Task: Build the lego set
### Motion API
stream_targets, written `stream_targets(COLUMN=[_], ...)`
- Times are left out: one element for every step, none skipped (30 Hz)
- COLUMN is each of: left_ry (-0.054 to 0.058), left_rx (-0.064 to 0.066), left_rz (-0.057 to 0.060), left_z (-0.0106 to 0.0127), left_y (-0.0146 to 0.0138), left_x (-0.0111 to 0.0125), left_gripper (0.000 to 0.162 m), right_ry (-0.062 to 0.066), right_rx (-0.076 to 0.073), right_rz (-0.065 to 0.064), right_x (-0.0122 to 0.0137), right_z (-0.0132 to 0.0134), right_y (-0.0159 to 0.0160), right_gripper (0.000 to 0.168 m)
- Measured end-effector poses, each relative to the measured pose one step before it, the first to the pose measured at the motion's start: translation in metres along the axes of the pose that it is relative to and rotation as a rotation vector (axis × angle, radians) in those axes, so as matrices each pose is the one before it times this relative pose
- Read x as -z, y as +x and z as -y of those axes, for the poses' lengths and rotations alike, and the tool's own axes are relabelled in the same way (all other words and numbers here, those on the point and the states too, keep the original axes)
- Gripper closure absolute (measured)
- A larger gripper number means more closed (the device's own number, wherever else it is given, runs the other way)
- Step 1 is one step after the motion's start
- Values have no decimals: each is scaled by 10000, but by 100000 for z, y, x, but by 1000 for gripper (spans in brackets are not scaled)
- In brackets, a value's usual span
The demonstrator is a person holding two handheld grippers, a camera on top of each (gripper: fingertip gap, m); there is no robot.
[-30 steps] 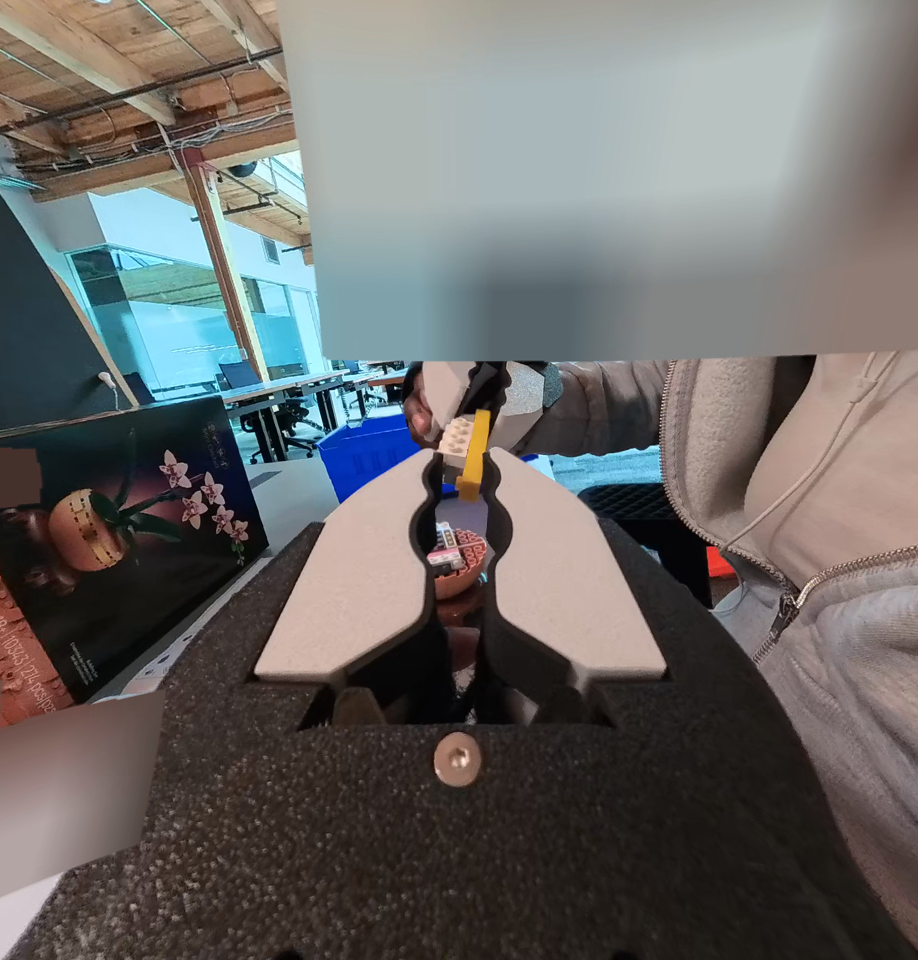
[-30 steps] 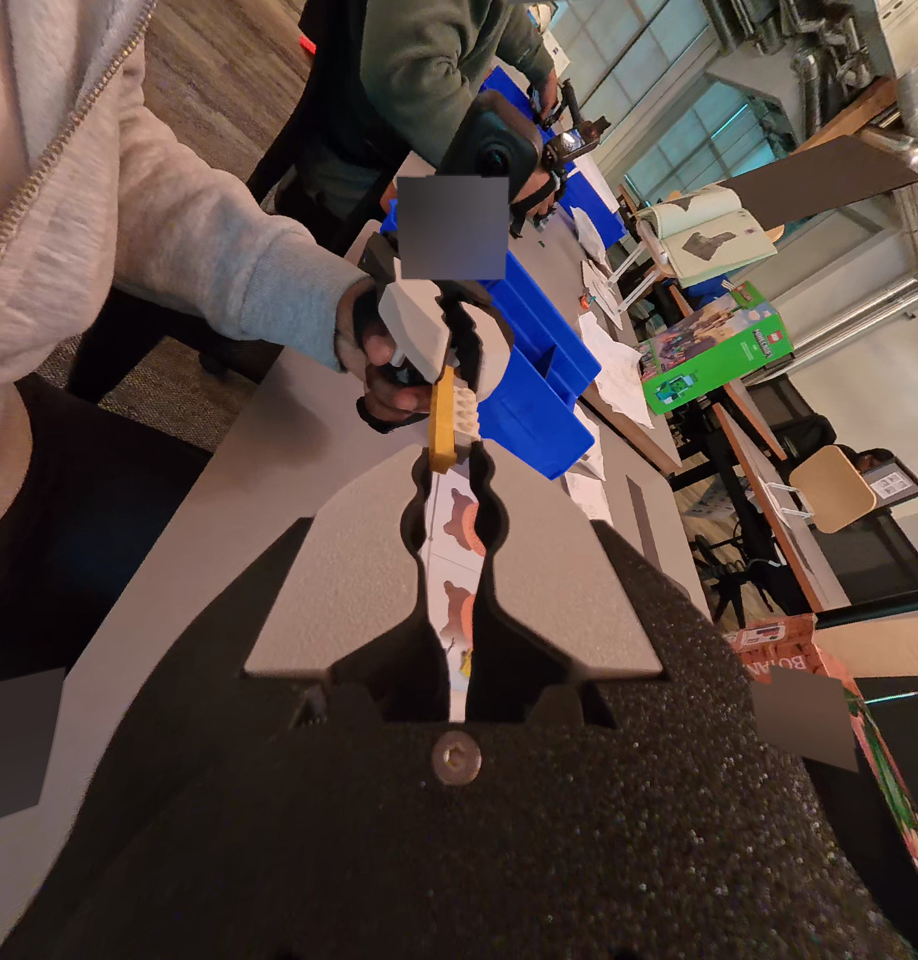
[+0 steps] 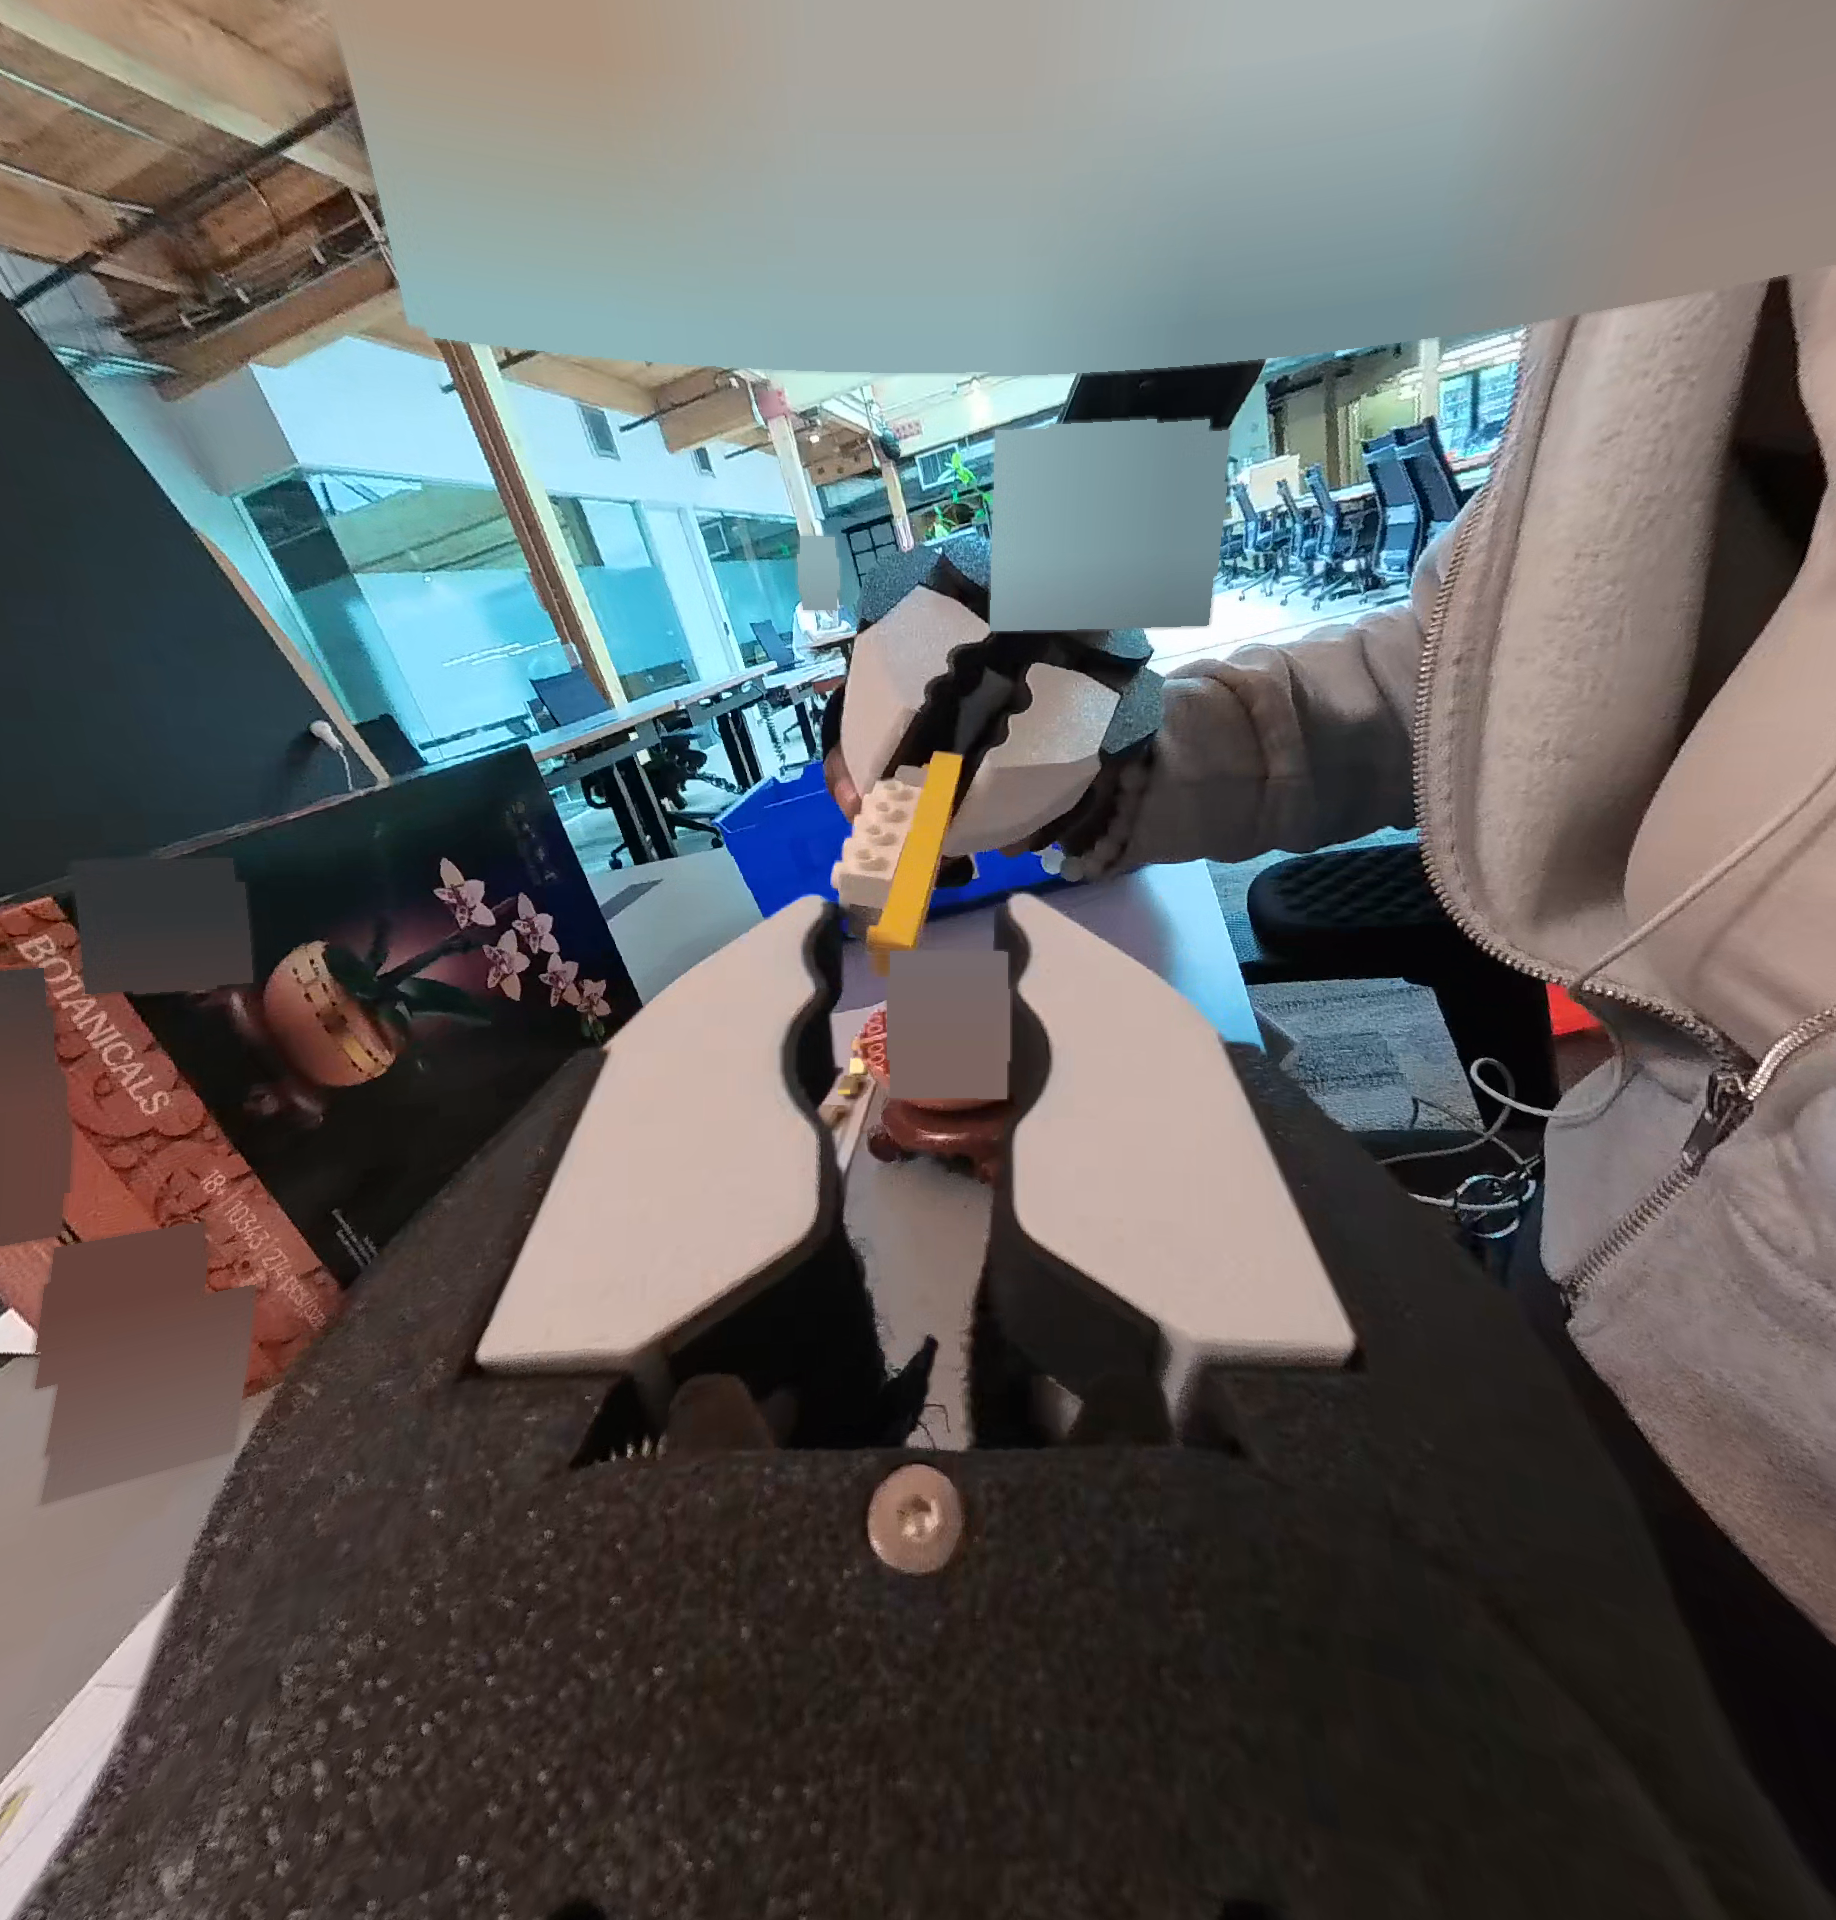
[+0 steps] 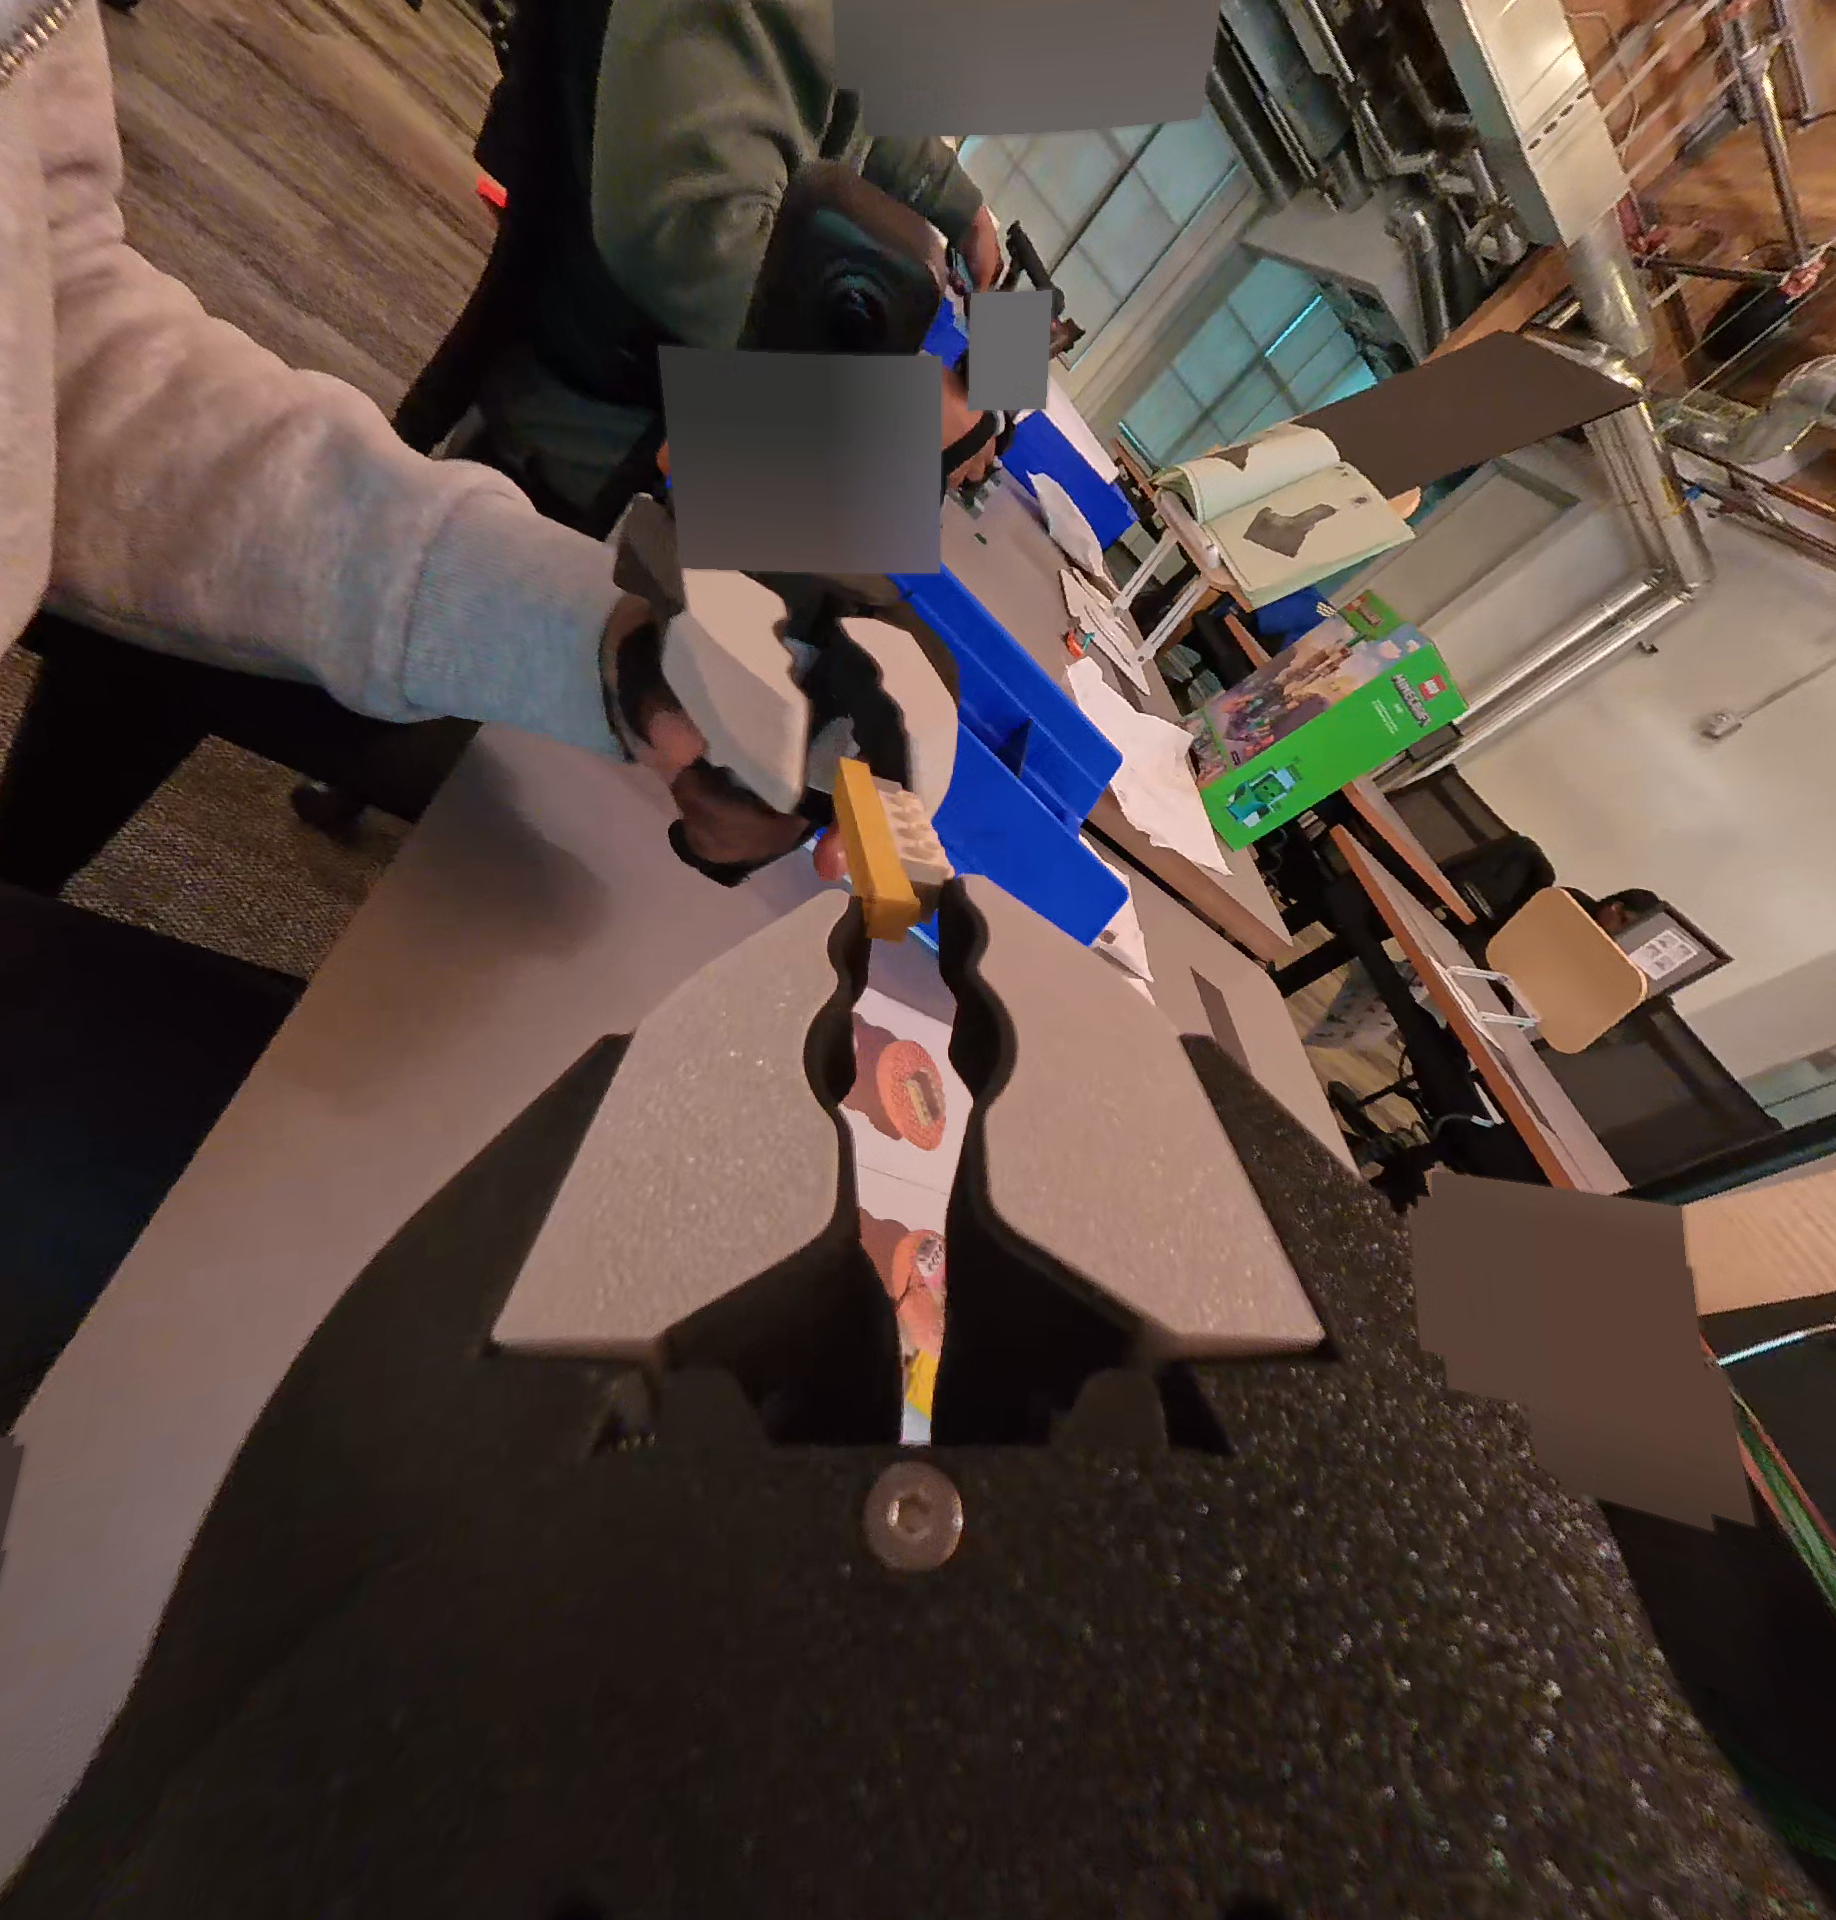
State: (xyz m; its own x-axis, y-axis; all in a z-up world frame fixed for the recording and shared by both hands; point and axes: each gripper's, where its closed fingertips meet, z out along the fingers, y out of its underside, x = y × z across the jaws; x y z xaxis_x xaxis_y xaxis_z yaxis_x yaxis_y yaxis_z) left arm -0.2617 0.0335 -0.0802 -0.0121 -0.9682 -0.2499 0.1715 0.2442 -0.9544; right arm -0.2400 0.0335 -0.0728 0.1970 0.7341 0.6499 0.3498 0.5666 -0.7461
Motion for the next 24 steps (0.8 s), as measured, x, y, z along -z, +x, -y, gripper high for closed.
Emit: stream_targets(left_ry=[50,6,-9,12,-32,-81,-80,-52,-22,-7,24,13,-3,31,63,16,2,6,-51,-66,8,-5,-94,-90], left_rx=[-19,-10,-30,-60,-55,-6,24,7,32,6,-60,-54,-78,-158,-192,-156,-62,5,-5,-14,45,49,-75,-178], left_rz=[52,22,-41,-70,-88,-125,-137,-109,-53,37,142,148,100,118,122,-54,-200,-184,-123,-98,-33,-111,-37,25], left_z=[68,16,36,67,42,-20,-42,-58,-55,-47,43,61,63,113,123,51,8,-5,-105,-115,30,78,-8,0], left_y=[-106,-64,45,121,146,184,174,152,85,-40,-154,-146,-56,-39,-35,200,369,324,231,162,11,116,72,50], left_x=[86,86,79,53,28,23,19,16,-10,-50,-82,-99,-92,-66,-50,-55,-90,-122,-111,-40,65,86,65,23], left_gripper=[141,148,148,148,149,149,149,149,149,149,149,148,148,146,130,122,122,123,129,142,144,144,144,145], right_ry=[77,1,-32,36,17,-24,-48,-64,-85,-54,7,82,82,70,42,14,59,90,64,33,-40,18,-31,1], right_rx=[-52,25,47,-10,-32,46,96,43,19,23,-34,-52,-88,-100,-45,5,0,-32,-25,26,19,-27,-23,0], right_rz=[56,19,13,43,128,146,136,111,78,-48,-105,-79,-50,57,21,41,49,41,87,77,54,65,43,63], right_x=[-21,-58,-28,-4,14,20,9,-3,17,55,66,84,38,-12,-58,-99,-107,-108,-101,-59,-56,-69,-35,-3], right_z=[138,45,-7,90,75,41,53,33,-13,-11,34,103,60,13,-24,-21,73,163,144,92,-15,62,-20,-5], right_y=[-145,-122,-91,-87,-163,-194,-205,-139,-45,131,231,196,105,-95,-131,-184,-200,-165,-188,-164,-127,-135,-65,-74], right_gripper=[155,155,155,155,155,155,155,155,155,155,155,155,155,155,155,155,155,155,155,155,155,155,155,155])
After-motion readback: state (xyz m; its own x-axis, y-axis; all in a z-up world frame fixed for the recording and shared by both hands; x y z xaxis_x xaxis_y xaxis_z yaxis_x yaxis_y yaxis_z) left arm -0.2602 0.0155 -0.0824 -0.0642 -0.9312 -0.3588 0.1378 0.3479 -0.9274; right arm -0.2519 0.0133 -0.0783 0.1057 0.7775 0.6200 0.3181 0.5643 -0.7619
